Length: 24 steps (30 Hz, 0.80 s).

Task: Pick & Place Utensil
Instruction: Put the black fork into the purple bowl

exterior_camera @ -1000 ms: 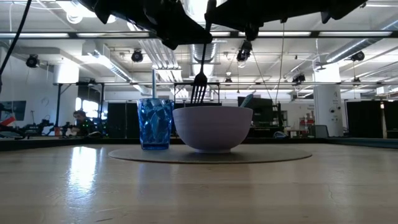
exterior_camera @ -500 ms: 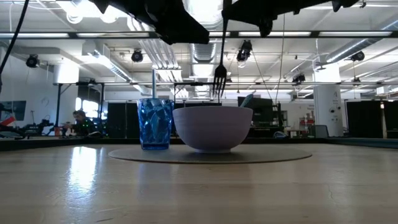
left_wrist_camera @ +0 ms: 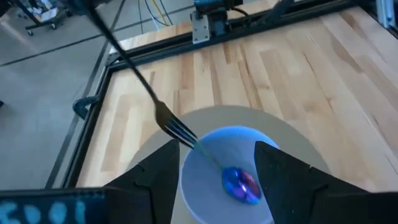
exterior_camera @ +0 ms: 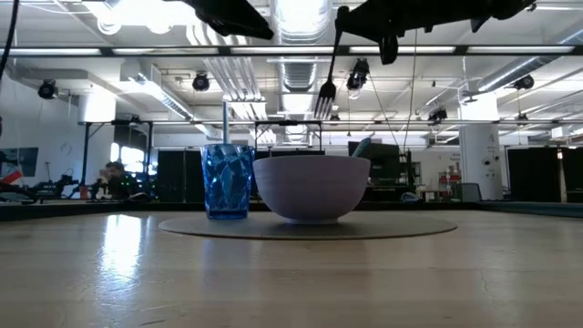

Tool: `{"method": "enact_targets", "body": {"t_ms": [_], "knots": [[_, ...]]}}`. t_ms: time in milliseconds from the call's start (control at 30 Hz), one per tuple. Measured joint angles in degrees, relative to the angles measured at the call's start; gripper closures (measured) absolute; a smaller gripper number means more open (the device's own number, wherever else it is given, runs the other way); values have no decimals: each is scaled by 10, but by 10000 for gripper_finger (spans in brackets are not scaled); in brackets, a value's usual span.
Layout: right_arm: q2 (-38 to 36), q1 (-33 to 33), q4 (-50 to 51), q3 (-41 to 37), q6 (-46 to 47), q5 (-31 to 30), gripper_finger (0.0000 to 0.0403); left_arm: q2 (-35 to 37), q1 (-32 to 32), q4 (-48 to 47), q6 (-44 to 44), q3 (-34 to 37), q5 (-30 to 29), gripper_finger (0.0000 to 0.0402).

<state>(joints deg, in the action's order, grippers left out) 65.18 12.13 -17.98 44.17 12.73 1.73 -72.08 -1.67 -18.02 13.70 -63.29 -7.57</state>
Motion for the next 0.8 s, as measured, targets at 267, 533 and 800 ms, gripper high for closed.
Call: {"method": "enact_targets", "body": {"t_ms": [267, 533, 800], "knots": [[51, 81, 41, 68, 90, 124, 394, 63, -9, -79, -22, 8, 2, 200], [152, 123, 107, 161, 159, 225, 394, 102, -47, -85, -15, 26, 37, 200], [254, 148, 107, 202, 193, 294, 394, 146, -80, -87, -16, 83, 41, 200]]}}
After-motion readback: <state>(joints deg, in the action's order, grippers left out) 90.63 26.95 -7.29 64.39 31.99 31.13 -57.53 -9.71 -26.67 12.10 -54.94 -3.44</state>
